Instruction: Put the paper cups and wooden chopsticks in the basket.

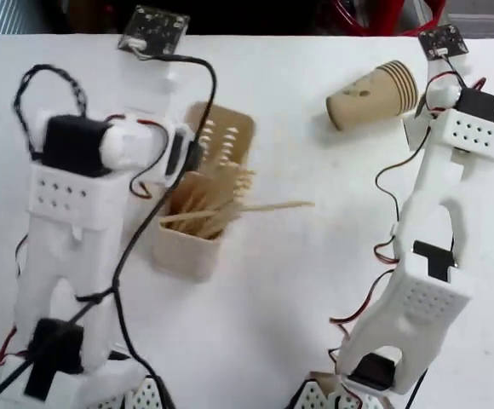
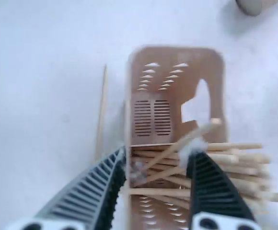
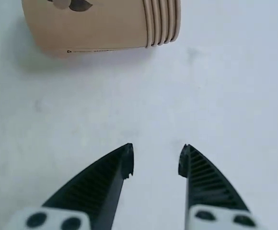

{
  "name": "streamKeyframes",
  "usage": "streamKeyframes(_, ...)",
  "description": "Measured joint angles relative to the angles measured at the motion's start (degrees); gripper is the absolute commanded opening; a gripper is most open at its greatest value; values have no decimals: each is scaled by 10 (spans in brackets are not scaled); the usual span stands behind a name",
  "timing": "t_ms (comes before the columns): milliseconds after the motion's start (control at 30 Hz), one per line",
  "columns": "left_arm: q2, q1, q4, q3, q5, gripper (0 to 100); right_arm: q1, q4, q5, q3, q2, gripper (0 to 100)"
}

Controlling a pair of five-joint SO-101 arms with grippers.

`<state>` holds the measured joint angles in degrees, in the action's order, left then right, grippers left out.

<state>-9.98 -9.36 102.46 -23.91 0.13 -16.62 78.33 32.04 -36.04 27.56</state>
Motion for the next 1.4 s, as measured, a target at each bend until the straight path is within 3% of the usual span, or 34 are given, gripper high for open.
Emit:
streamKeyframes(200,-31,2,0,4,-31,211,2,0,0,0,0,166)
streamKeyframes(333,-59,55,0,-46,-39,213,2,-17,0,0,0,166)
streamKeyframes(600,-73,314,-19,-62,-65,214,1,-117,-84,2,0,166)
streamKeyframes(1000,-72,617,-199,270,-105,214,24,-338,-95,3,113,166)
streamKeyframes(1200,-72,670,-264,355,-142,214,24,-481,-95,3,177,163)
streamKeyframes(1400,-72,673,-291,396,-144,213,23,-654,-104,3,215,163)
